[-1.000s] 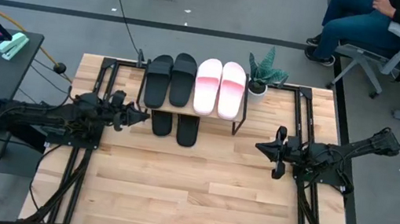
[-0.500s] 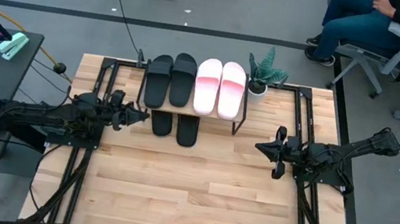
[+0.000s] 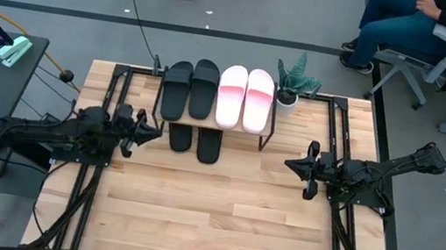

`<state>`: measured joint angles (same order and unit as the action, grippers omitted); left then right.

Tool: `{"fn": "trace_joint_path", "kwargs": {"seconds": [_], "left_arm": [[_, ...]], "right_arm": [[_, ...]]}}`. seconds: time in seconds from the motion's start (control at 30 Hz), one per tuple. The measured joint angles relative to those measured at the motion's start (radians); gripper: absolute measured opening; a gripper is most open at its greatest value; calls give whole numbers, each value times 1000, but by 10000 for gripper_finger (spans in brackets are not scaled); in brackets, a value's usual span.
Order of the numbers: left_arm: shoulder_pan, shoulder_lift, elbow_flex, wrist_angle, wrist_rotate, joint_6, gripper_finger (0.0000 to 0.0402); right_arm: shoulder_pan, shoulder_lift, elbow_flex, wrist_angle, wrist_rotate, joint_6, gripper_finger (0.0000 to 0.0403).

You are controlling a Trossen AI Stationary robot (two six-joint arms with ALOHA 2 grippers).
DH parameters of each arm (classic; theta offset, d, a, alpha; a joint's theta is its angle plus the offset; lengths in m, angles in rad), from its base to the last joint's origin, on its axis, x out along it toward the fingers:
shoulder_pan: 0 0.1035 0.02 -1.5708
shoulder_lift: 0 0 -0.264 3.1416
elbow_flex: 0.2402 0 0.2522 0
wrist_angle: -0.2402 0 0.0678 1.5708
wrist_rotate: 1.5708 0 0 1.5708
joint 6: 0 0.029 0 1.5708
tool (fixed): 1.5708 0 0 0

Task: Pick and place slides into the shelf
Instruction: Return to home position

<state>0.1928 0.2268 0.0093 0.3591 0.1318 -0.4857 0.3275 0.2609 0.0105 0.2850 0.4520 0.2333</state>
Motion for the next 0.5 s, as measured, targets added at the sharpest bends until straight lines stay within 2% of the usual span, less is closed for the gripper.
{"fn": "trace_joint_path", "kwargs": {"seconds": [0.2,0.5], "left_arm": [[-1,-6,0,-26,3,159,35],[-1,-7,0,-231,3,152,27]], "right_arm": [[0,0,0,0,0,0,10],[0,0,0,0,0,0,10]]}}
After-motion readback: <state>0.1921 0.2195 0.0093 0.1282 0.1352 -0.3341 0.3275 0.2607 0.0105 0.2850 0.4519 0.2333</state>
